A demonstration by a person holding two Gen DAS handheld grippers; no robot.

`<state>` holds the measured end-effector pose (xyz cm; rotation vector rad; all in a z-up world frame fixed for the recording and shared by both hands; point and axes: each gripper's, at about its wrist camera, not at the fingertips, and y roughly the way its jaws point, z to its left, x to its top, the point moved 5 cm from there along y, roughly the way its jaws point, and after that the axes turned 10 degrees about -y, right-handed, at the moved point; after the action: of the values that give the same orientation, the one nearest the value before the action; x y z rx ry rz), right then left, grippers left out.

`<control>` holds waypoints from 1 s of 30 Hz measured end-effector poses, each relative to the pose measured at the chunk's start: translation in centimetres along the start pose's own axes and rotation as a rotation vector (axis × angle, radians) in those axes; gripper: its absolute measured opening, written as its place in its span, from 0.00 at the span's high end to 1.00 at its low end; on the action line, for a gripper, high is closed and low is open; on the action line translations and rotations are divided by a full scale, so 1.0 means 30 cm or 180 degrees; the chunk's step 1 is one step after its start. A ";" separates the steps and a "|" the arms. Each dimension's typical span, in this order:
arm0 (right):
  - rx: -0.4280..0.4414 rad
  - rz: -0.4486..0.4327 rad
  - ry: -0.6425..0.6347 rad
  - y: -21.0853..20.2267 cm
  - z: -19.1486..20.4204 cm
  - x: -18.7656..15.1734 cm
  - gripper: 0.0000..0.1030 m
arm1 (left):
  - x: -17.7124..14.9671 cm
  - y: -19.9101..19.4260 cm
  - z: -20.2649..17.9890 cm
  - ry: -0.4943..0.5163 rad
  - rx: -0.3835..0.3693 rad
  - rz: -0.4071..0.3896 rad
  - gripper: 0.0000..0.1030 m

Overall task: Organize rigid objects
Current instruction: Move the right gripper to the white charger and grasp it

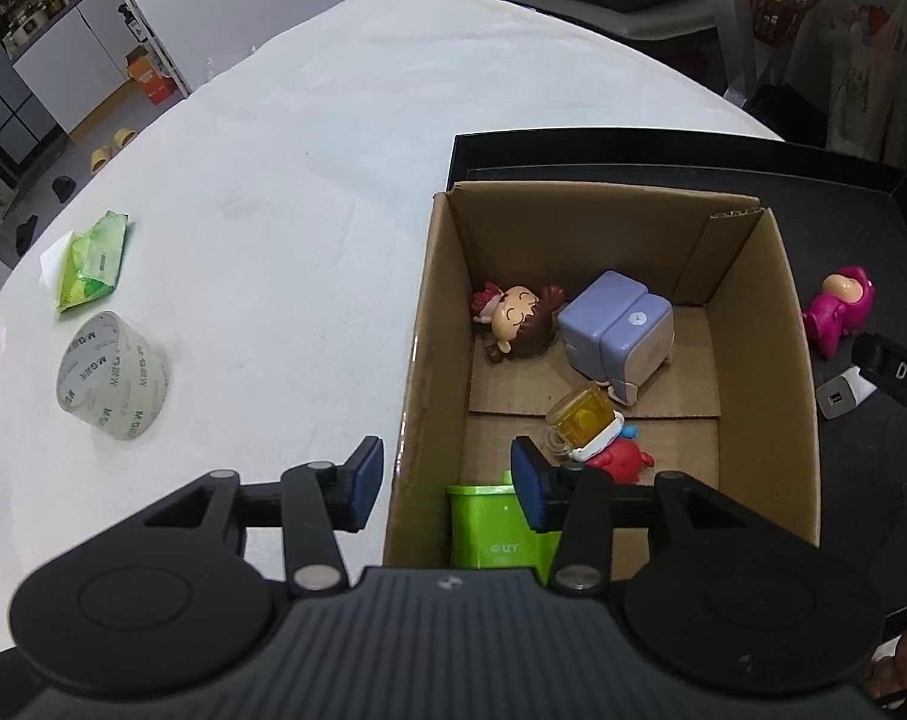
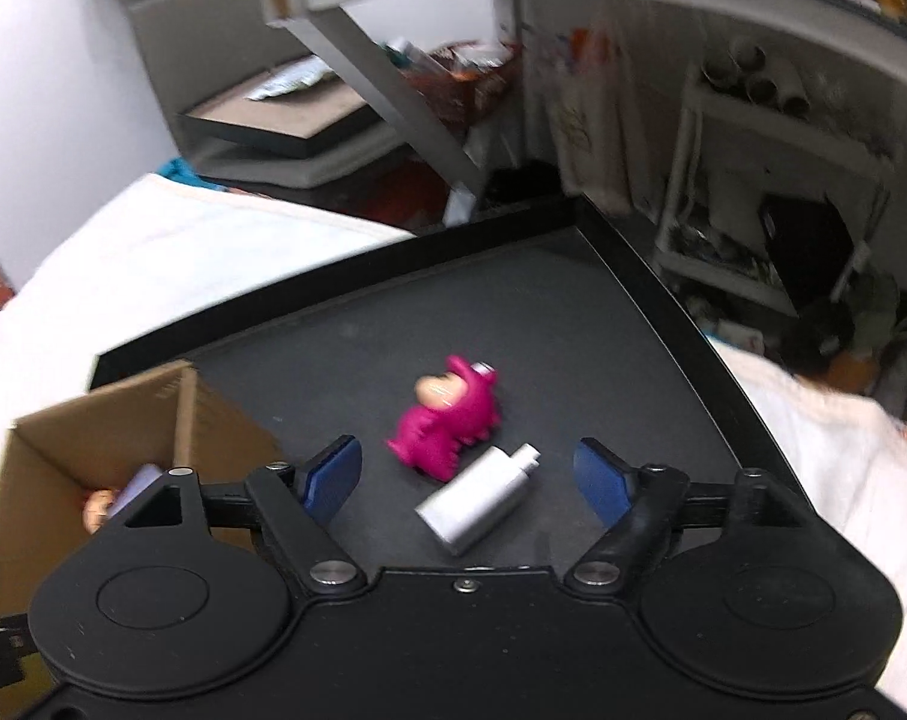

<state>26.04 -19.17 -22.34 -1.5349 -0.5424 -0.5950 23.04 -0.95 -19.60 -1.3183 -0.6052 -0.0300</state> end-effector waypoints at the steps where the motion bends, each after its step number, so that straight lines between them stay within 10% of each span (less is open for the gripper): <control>1: -0.0016 0.0034 0.0018 0.014 -0.007 -0.007 0.25 | -0.001 0.002 -0.003 0.0012 0.0024 0.0006 0.56; 15: 0.0081 0.0321 0.0134 0.110 -0.046 -0.059 0.27 | 0.008 0.022 -0.066 0.0137 0.0253 0.0027 0.48; 17: 0.0171 0.0375 0.0100 0.122 -0.039 -0.067 0.65 | 0.008 0.024 -0.071 0.0149 0.0261 0.0022 0.47; 19: 0.0216 0.0504 0.0116 0.136 -0.037 -0.083 0.79 | 0.008 0.025 -0.073 0.0158 0.0265 0.0019 0.46; 30: 0.0252 0.0217 0.0142 0.072 -0.056 -0.052 0.79 | 0.006 0.017 -0.063 0.0138 0.0173 -0.0005 0.45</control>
<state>26.21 -20.92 -24.96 -1.4562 -0.4726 -0.5480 24.12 -2.49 -20.21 -1.2615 -0.5667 -0.0430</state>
